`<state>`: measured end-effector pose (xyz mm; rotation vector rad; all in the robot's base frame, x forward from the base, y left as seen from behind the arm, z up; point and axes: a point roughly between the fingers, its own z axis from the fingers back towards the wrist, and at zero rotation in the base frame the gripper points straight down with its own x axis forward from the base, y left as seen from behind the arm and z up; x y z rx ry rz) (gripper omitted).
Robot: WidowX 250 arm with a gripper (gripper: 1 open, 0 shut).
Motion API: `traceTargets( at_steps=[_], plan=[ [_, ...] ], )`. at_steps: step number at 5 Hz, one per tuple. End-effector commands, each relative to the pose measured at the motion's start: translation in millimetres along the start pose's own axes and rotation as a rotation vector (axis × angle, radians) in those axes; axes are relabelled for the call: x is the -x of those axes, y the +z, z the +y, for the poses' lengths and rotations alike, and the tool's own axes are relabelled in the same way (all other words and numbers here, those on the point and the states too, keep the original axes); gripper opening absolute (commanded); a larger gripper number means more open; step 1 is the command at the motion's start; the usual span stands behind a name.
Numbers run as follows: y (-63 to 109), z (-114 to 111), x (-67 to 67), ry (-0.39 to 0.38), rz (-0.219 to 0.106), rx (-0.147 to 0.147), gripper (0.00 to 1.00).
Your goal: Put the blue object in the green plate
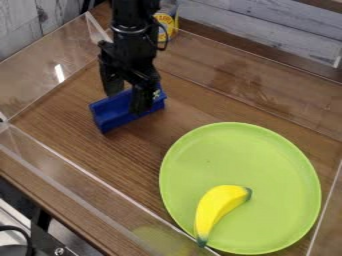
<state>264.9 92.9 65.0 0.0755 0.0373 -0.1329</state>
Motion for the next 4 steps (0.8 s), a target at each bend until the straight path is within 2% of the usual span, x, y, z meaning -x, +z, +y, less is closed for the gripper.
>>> traceTargets(
  at_steps=[1, 4],
  plan=[
    [16.2, 11.4, -8.9, 0.015, -0.070, -0.037, 1.00],
    [5.0, 15.0, -14.1, 0.015, -0.082, -0.042, 1.00]
  ],
)
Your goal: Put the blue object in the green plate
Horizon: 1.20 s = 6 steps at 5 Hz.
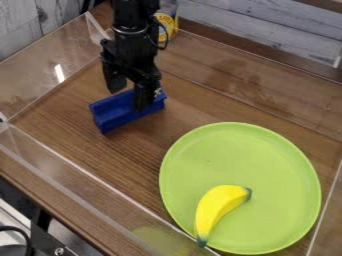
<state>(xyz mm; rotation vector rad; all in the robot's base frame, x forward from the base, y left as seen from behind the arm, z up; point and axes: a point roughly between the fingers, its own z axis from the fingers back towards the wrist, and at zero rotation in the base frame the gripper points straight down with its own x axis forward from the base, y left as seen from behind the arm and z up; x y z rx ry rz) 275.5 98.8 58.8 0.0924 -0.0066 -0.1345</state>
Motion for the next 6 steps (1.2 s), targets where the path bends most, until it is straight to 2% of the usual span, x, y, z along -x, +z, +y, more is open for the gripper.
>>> traceTargets(
  at_steps=[1, 6],
  plan=[
    [7.1, 9.1, -5.3, 0.015, -0.041, -0.023, 1.00],
    [-3.0, 12.7, -9.4, 0.019, -0.051, -0.028, 1.00]
  ],
)
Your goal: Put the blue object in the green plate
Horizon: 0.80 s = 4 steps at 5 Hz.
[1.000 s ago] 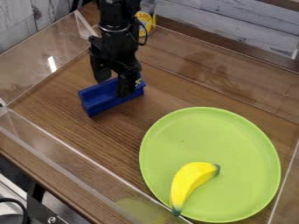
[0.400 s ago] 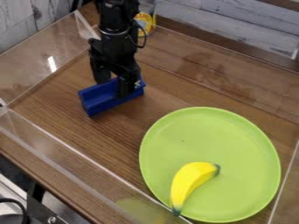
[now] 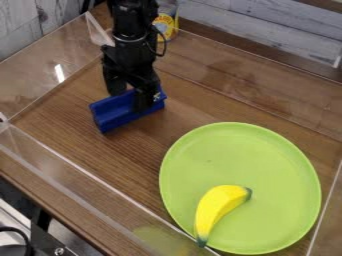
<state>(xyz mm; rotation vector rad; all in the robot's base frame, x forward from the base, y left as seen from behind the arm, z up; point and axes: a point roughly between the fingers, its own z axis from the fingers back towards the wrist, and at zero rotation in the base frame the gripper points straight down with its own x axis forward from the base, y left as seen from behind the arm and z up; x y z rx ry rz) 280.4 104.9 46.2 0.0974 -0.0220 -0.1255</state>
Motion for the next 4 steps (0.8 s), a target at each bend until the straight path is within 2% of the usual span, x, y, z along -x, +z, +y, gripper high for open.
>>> traceTargets(
  at_steps=[1, 4],
  plan=[
    [5.7, 7.7, -6.2, 0.009, -0.039, -0.017, 0.00],
    [34.2, 1.2, -10.2, -0.001, -0.054, -0.046, 0.00]
  ],
)
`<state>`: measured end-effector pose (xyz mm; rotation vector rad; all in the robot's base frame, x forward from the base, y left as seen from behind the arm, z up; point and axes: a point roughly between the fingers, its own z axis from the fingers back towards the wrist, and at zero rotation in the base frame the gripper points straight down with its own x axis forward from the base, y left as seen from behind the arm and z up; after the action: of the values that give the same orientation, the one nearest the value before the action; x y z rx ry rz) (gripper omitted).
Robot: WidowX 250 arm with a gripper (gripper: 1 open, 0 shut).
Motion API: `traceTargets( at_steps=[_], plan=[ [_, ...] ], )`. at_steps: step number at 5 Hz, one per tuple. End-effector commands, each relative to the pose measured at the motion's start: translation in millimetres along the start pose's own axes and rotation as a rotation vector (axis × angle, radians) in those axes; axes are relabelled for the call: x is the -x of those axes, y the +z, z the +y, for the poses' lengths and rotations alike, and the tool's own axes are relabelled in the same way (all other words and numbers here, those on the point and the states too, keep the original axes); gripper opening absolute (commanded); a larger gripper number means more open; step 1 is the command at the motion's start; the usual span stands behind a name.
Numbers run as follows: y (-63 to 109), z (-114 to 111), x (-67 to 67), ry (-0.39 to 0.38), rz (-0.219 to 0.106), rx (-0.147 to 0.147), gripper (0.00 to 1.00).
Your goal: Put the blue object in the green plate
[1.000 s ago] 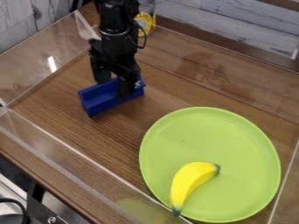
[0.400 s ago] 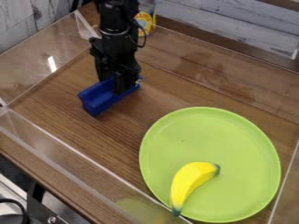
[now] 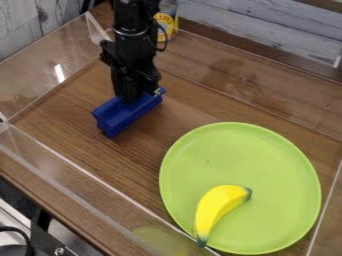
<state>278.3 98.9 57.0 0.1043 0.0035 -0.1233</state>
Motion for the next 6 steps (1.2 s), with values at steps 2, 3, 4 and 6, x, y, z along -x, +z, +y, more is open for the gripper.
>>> traceTargets(
  at_steps=[2, 3, 4, 6],
  plan=[
    [60.0, -7.7, -15.9, -0.001, -0.132, -0.073, 0.00],
    [84.3, -27.0, -21.0, 0.004, -0.186, -0.057, 0.00],
    [97.2, -55.5, -25.2, 0.010, -0.219, -0.031, 0.00],
    [106.1, -108.5, -22.7, 0.000, -0.262, 0.006, 0.00]
  ],
)
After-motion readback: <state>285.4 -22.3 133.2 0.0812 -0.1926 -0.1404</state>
